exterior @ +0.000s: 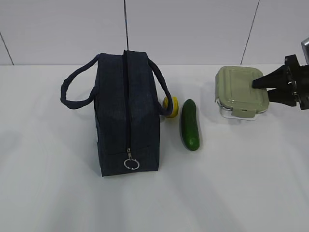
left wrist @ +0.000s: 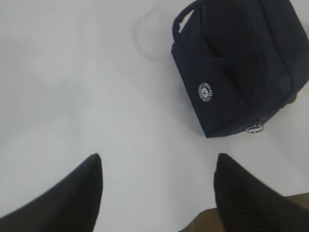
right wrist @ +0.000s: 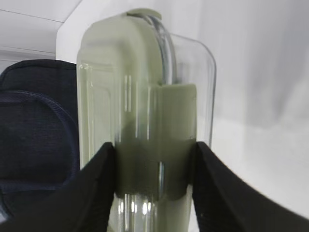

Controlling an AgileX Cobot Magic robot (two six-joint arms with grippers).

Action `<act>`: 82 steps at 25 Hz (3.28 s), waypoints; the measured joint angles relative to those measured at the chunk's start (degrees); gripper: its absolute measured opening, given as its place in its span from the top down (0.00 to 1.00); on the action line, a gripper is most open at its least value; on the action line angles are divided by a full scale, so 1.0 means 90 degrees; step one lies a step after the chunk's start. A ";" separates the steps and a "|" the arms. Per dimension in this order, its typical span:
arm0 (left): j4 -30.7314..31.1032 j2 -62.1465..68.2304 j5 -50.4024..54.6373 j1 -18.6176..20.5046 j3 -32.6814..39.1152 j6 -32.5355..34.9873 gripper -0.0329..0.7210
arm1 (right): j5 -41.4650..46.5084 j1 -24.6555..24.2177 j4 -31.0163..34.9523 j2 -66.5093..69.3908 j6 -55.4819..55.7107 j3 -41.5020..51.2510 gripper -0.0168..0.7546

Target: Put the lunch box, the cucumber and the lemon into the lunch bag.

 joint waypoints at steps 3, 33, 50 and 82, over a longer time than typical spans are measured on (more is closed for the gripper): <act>-0.0560 0.0397 -0.0206 -0.0005 0.0000 0.0378 0.27 | 0.0000 0.0000 0.0028 -0.0082 -0.0002 0.0012 0.54; -0.5039 0.4068 -0.0908 -0.0020 -0.1188 0.3521 0.29 | 0.0035 0.0466 0.0174 -0.0269 0.0088 0.0020 0.54; -0.3011 0.5714 -0.1237 -0.1449 -0.2219 0.2009 0.29 | 0.0035 0.0455 0.0174 -0.0269 0.0139 0.0020 0.54; -0.3819 0.6425 -0.2305 -0.1449 -0.2229 0.1960 0.76 | 0.0035 0.0455 0.0161 -0.0272 0.0164 0.0020 0.54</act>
